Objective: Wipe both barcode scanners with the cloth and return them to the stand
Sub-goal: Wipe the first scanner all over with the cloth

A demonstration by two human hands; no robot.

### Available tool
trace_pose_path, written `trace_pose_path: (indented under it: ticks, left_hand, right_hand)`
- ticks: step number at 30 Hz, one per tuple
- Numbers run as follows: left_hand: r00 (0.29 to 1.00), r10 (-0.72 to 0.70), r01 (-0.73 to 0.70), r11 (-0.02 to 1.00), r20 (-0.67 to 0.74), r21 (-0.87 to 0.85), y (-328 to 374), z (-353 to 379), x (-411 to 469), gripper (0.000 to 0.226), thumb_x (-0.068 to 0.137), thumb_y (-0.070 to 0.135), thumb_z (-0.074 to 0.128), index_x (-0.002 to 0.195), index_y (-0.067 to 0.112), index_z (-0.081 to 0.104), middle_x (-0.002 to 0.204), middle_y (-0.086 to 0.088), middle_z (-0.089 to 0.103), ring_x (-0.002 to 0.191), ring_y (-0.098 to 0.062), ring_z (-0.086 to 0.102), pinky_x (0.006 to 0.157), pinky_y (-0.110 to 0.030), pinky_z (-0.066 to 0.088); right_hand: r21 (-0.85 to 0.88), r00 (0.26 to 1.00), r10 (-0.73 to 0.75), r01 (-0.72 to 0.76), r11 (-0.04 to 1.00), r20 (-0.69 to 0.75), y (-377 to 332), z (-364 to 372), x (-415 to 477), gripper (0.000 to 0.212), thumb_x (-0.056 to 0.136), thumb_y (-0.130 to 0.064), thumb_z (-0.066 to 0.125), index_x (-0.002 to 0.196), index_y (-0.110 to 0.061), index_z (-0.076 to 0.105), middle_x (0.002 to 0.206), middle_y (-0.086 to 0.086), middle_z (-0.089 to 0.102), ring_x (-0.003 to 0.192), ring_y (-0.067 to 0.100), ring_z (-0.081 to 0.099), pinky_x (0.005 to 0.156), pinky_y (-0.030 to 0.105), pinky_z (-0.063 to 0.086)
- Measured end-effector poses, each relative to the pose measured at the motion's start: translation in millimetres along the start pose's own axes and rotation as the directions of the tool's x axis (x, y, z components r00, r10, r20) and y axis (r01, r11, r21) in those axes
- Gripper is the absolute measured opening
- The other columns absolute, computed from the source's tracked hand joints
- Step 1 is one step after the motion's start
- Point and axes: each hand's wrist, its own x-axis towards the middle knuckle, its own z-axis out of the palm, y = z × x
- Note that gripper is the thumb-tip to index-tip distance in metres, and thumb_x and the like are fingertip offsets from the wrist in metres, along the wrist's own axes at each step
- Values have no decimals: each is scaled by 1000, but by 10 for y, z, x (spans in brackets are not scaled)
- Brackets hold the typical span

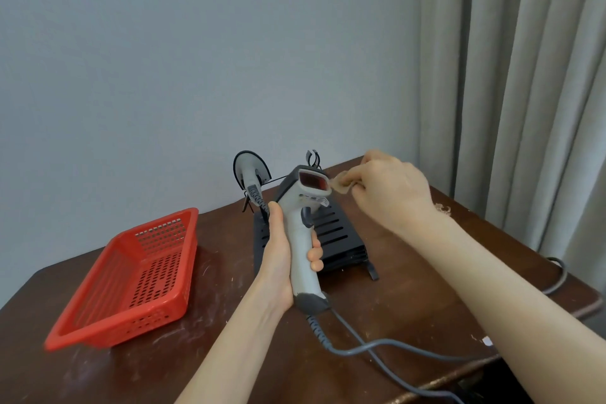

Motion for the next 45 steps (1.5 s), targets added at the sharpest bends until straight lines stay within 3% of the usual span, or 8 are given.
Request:
trace_pose_path:
  ticks: [3,8,12,21,27,35,42,45]
  left_hand:
    - [1000,-18,18,998,12,-61,-14,-31,10,70,59,78,47,56,9,57,56,-2,44,34,-9,38,30,-17,34]
    - [1000,-18,20,997,24,-76,-40,-18,8,69,59,77,47,56,10,58,57,-3,45,34,-9,38,30,-17,34]
    - [999,-30,31,999,24,-41,-67,33,-13,71,59,79,46,53,9,59,54,-3,46,34,-10,38,30,-18,34]
    - [999,-45,45,999,7,-7,-68,69,-29,70,59,76,48,57,7,55,53,-5,45,34,-11,37,31,-18,33]
    - [999,-42,42,999,-6,22,-60,49,-30,71,60,77,46,59,7,55,54,-5,45,34,-11,38,31,-18,33]
    - [998,-49,50,996,-28,67,-43,92,-31,72,70,78,41,65,7,53,48,-3,45,33,-12,39,32,-20,35]
    - [1000,-15,17,996,-18,91,-4,73,-31,70,61,77,43,64,7,53,50,-4,45,35,-11,39,32,-20,35]
    - [1000,2,-1,997,-10,74,12,57,-26,70,60,77,44,64,7,53,52,-3,46,36,-11,39,32,-20,35]
  right_hand:
    - [105,988,109,-97,990,-113,41,-58,11,37,91,-41,53,73,-12,68,71,7,64,67,28,61,56,32,45]
    - [319,960,9,84,944,-278,-100,-7,-67,10,86,-23,60,86,-22,70,73,-4,68,70,20,63,64,37,52]
    - [261,969,-49,113,959,-241,-140,147,-53,19,83,-14,57,89,-22,73,86,-5,68,76,24,62,64,37,50]
    - [483,977,-59,154,862,-205,-196,154,-6,16,84,-17,64,92,-25,76,87,-9,67,80,14,64,70,41,52]
    - [650,996,-75,81,756,-38,-166,36,10,24,81,-11,63,79,-33,73,87,-9,68,87,11,63,82,42,51]
    - [426,996,-84,83,901,-17,-158,-26,19,25,80,-17,56,69,-39,60,84,-7,64,80,13,59,72,36,50]
    - [37,1000,-3,4,999,-23,-1,-37,20,23,84,-23,48,87,-30,70,91,-3,66,80,26,60,63,31,46]
    - [113,981,113,-96,989,-160,31,-108,11,17,86,-28,54,90,-26,70,80,1,68,72,27,59,59,29,41]
